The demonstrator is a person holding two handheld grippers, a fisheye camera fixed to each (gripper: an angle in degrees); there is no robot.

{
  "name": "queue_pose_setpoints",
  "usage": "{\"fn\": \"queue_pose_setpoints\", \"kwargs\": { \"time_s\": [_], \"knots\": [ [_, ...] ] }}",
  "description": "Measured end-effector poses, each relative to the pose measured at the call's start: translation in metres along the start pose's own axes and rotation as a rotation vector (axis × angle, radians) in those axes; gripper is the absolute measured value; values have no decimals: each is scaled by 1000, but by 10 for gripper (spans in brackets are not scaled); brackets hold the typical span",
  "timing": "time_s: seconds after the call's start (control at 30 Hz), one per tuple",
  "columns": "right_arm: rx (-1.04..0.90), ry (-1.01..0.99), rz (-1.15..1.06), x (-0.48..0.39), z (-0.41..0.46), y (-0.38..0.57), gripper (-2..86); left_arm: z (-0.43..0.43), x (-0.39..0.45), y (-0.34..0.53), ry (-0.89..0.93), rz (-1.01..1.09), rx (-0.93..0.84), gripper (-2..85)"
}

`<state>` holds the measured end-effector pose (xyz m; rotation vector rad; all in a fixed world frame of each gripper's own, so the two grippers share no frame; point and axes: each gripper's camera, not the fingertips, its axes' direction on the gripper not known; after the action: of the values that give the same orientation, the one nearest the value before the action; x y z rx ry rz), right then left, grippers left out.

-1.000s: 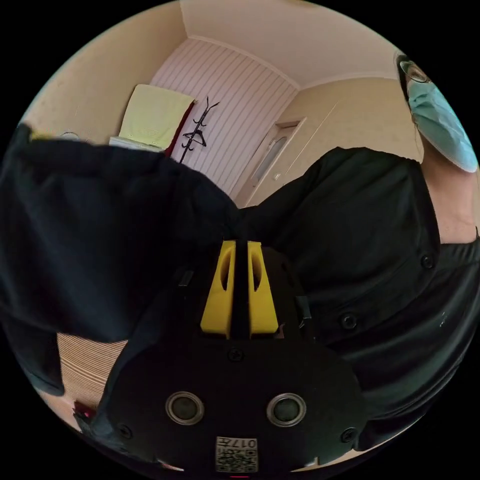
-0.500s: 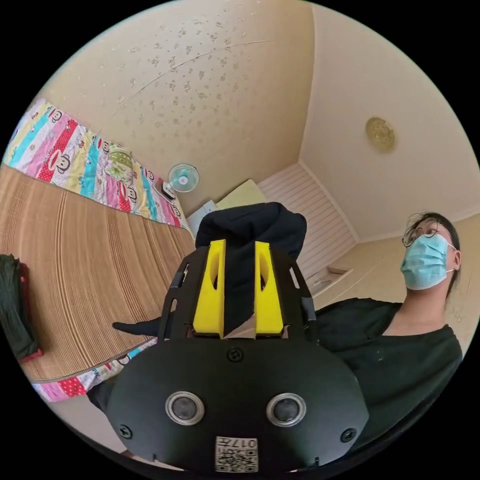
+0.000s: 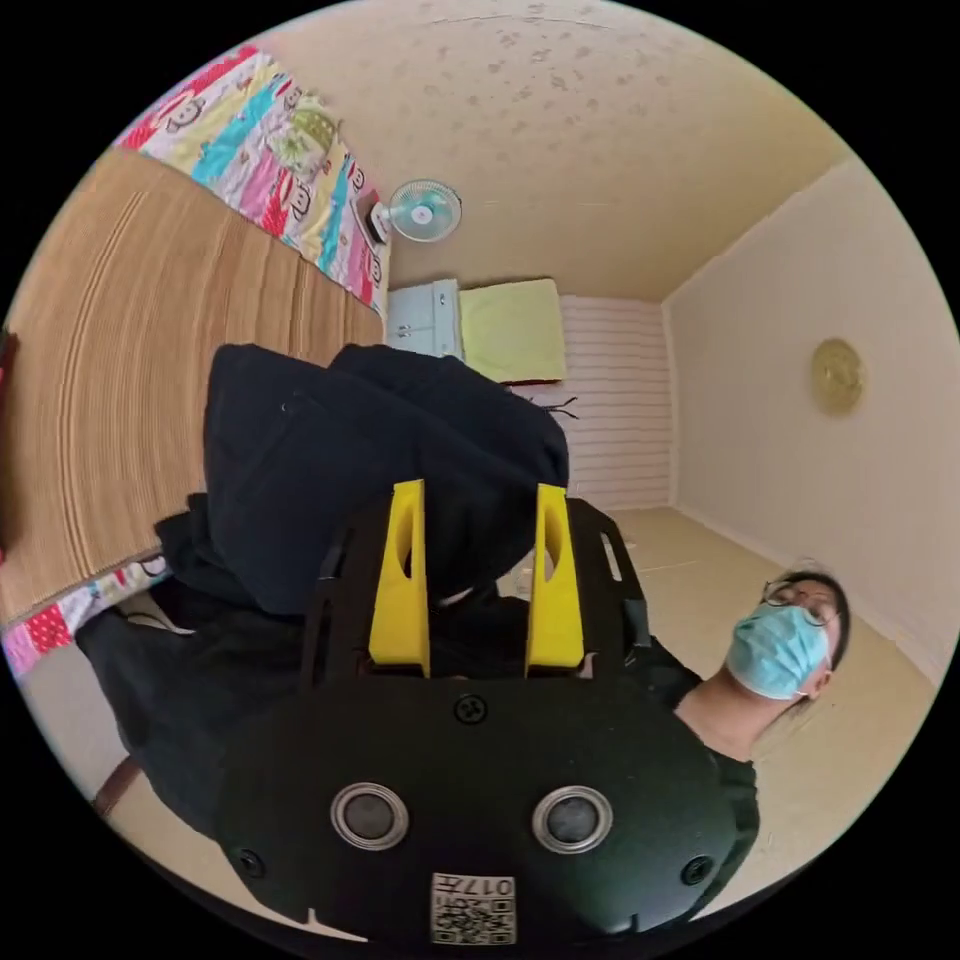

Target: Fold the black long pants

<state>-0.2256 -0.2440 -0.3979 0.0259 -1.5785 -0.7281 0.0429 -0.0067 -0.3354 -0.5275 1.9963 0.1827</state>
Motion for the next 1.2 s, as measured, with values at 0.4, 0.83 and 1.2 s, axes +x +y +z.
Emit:
{"fn": "queue_pose_setpoints", "kwargs": {
  "time_s": [0.4,0.83,1.2],
  "knots": [
    [-190,-27,14,49,60,-19,34,-53,-3,-37,-118,-49,71,162],
    [103,-63,4,59,18,0,21,-117,0,-67,326,99,190,48],
    [294,40,45,48,-31,34,7,-180,15,-63,529,264,276,36]
  ]
}}
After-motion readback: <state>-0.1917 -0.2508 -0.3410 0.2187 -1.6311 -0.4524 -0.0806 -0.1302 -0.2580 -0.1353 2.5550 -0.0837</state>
